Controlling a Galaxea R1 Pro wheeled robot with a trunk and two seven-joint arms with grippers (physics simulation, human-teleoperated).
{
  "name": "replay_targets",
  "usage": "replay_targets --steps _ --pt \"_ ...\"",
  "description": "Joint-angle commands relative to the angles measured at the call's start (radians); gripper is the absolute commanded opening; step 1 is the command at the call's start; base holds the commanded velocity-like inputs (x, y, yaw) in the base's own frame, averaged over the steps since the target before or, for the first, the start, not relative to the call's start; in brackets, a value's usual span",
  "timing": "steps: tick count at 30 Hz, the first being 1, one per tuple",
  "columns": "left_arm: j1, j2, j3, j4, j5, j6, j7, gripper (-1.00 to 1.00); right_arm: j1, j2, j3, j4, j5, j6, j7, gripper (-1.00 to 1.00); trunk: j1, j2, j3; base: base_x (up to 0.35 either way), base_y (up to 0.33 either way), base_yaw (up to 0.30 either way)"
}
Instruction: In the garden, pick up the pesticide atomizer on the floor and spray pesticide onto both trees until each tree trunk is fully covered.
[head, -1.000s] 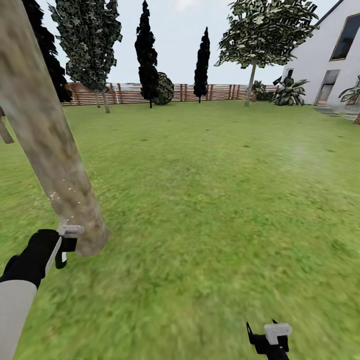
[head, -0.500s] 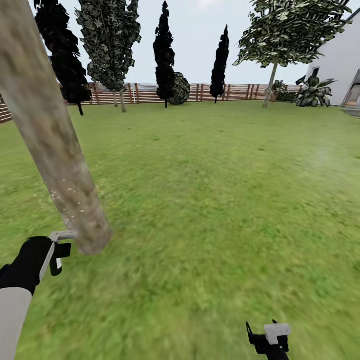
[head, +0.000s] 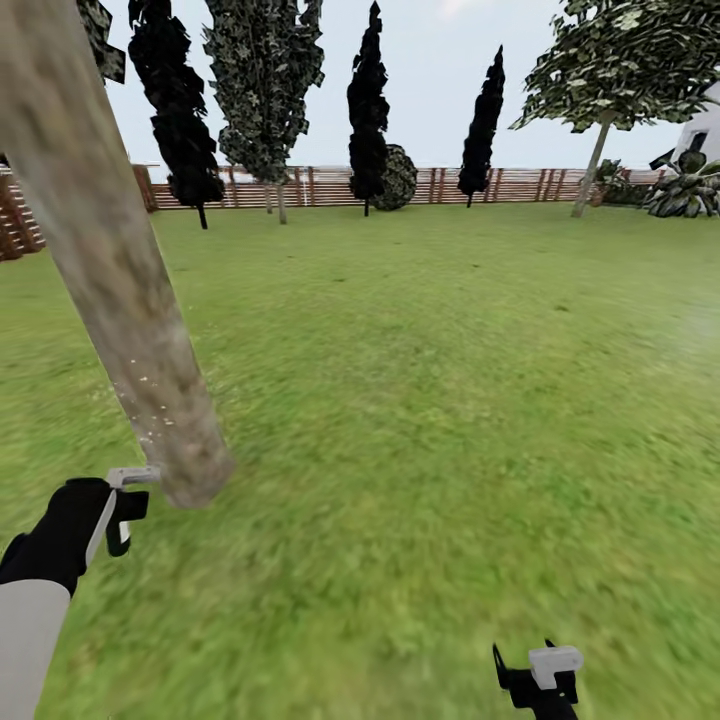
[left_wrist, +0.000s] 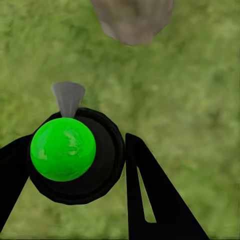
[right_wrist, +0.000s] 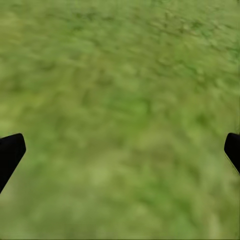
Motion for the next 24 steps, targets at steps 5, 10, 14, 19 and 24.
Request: replay_targets --steps 5,10,14,19,24 --pt "0.047 -0.001 0.003 -0.001 -0.009 0.002 -0.009 -1.00 -0.001 0.000 -0.008 0.001 0.010 -0.004 -0.001 1.00 0.000 0.000 -0.001 0.179 -0.234 0.019" --pt "0.064 0.002 0.005 0.002 -0.010 0.001 -0.008 -1.00 -0.001 0.000 -0.008 0.001 0.010 -0.004 -0.001 1.00 0.000 0.000 -0.001 0.227 -0.197 0.000" --pt "0.073 0.001 0.012 0.107 -0.007 -0.169 -0.005 -1.00 -0.001 0.000 -0.009 0.001 0.010 -0.004 -0.001 1.00 0.000 0.000 -0.001 0.239 -0.185 0.004" --pt "0.073 -0.002 0.014 0.108 0.002 -0.181 0.092 -1.00 -0.001 0.000 -0.008 0.001 0.010 -0.004 -0.001 1.00 0.000 0.000 -0.001 0.239 -0.184 0.174" --pt "0.073 -0.018 0.014 0.118 0.003 -0.183 0.115 -1.00 -0.001 0.000 -0.008 0.001 0.010 -0.004 -0.001 1.00 0.000 0.000 -0.001 0.227 -0.192 0.243"
